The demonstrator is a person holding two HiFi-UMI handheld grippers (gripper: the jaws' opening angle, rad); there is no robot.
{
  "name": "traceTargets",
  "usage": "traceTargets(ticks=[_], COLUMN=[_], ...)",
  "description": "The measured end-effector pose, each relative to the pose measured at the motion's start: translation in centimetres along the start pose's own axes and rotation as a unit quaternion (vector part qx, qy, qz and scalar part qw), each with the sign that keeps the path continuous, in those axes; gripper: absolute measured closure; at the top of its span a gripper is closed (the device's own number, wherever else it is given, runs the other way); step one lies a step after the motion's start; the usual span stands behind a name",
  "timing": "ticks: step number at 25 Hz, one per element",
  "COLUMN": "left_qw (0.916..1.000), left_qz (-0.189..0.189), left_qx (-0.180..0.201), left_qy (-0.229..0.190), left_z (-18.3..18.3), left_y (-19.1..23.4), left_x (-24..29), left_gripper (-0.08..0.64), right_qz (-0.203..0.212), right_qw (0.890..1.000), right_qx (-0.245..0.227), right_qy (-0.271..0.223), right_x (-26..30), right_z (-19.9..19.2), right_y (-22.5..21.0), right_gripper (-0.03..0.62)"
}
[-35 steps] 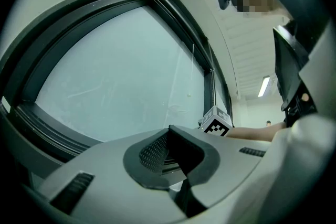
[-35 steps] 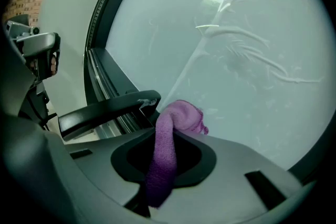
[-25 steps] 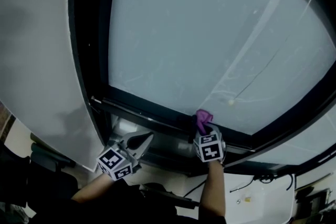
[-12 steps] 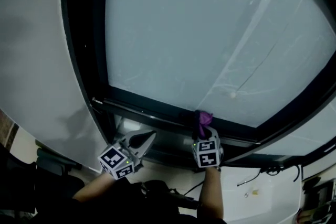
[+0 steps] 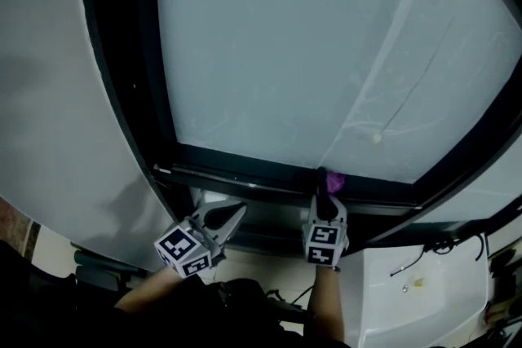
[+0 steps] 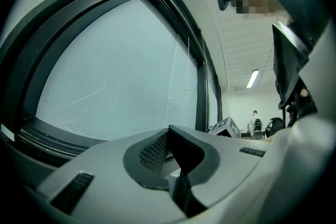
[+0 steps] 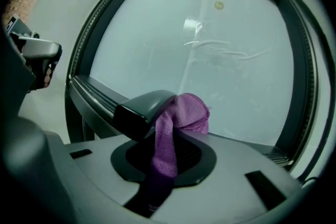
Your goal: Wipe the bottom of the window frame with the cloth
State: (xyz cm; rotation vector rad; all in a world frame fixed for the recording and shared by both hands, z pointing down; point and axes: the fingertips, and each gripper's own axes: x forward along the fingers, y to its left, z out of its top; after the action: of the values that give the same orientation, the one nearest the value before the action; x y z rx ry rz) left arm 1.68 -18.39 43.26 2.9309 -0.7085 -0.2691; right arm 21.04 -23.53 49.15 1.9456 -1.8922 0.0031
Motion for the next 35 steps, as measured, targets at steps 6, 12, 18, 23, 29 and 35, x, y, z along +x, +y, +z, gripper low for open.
traceTargets(ticks=[6,12,18,23,29,35], left_qw=[0.9998,0.9995,0.9996,0.9995,0.9992,0.9991], left_qz=[-0.014,-0.017,-0.018,-0.015,-0.029,-0.029], left_qx=[-0.009,-0.026,-0.021,-0.027,-0.027,-0.022], left_qy=[0.009,0.002,0.002,-0.004,-0.008,-0.020], left_z=[-0.2,-0.2,-0.2,0.0,0.1,0.4], left_y=[1.2,2.2,3.4,4.1,3.3,3.4], left_x=[-1.3,-2.7,-3.7,-4.3,-3.8,-4.0], left_gripper=[0.568,0.568,0.568,0.568,0.568,0.568], right_qz=[-0.021,-0.051,-0.076,-0.093,-0.097,-0.073], right_qw=[0.999,0.996,0.995,0.994,0.995,0.993], right_qx=[0.044,0.066,0.052,0.061,0.034,0.091], right_qy=[-0.013,-0.016,-0.023,-0.016,0.000,0.014], right_x=[-0.3,-0.4,-0.2,0.1,0.8,1.9], right_z=[0.4,0.6,1.3,1.5,2.4,3.7], right_y=[1.4,2.5,4.2,4.8,6.5,5.8], right_gripper=[0.522,0.522,0.522,0.522,0.522,0.522])
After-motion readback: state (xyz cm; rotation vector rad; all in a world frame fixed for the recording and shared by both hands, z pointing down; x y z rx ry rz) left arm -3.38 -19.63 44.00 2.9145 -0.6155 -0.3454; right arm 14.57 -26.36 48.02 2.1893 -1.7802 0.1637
